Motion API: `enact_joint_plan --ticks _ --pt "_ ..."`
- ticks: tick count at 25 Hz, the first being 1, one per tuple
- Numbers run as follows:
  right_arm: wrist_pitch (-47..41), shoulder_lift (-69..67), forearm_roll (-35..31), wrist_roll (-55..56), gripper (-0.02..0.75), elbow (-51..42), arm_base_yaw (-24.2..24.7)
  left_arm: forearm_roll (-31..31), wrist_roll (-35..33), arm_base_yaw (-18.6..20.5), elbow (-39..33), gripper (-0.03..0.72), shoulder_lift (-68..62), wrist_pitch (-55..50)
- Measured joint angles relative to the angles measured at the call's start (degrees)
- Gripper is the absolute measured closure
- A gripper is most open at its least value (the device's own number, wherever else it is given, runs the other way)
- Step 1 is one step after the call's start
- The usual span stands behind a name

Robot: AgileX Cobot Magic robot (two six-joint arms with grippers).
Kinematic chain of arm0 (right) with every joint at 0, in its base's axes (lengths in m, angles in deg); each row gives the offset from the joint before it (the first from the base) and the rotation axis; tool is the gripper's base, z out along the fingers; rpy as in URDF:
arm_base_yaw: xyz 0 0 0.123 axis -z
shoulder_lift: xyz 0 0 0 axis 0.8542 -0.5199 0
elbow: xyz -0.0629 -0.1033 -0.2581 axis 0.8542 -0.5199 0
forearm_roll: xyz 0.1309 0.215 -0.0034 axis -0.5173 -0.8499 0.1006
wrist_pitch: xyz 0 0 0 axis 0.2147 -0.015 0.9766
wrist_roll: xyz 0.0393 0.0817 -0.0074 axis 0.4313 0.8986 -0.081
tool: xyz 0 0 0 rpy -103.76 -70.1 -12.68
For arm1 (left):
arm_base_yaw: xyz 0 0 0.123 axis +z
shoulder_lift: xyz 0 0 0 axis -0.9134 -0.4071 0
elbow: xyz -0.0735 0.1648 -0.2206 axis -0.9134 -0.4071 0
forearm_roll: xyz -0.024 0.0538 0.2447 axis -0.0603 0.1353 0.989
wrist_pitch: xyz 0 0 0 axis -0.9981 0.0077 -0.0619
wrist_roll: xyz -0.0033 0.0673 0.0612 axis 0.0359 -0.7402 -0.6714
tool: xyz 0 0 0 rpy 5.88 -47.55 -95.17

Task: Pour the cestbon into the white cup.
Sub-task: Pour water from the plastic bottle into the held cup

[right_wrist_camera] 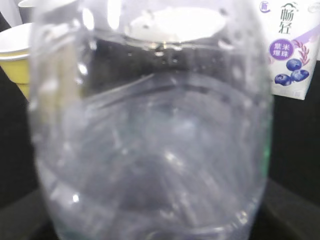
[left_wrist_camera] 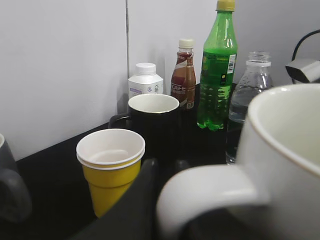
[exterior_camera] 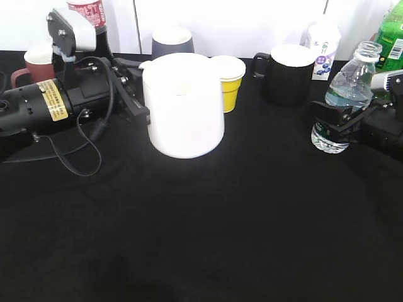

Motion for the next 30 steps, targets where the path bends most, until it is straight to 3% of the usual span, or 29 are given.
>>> enact_joint_plan --ticks 5,8,13,18,21,26,30 --pt "0.9 0.0 0.4 2.0 0.248 0.0 0.0 0.9 0.0 0.0 0.0 0.626 0.0 -0.1" --pt "1.0 3.8 4.4 2.2 0.248 -0.1 0.0 5.6 0.0 -0.9 0.0 0.626 0.0 -0.1" --pt "0.9 17.0 15.1 -1.8 0.248 0.7 0.0 5.7 0.0 -10.1 1.4 0.626 0.0 -4.0" --pt "-4.5 24.5 25.7 -4.8 0.248 6.6 0.0 5.3 0.0 -17.8 11.0 0.626 -2.8 -10.5" --pt "-4.4 24.8 30.2 -15.7 0.248 7.6 0.0 1.2 0.4 -19.6 14.7 0.626 -5.7 -11.0" --pt "-3.6 24.8 30.6 -36.1 0.248 7.7 0.0 -1.0 0.4 -19.7 15.0 0.626 -5.7 -11.7" --pt "-3.6 24.9 27.6 -43.3 0.248 7.7 0.0 -1.6 0.4 -19.8 15.0 0.626 -5.7 -11.9"
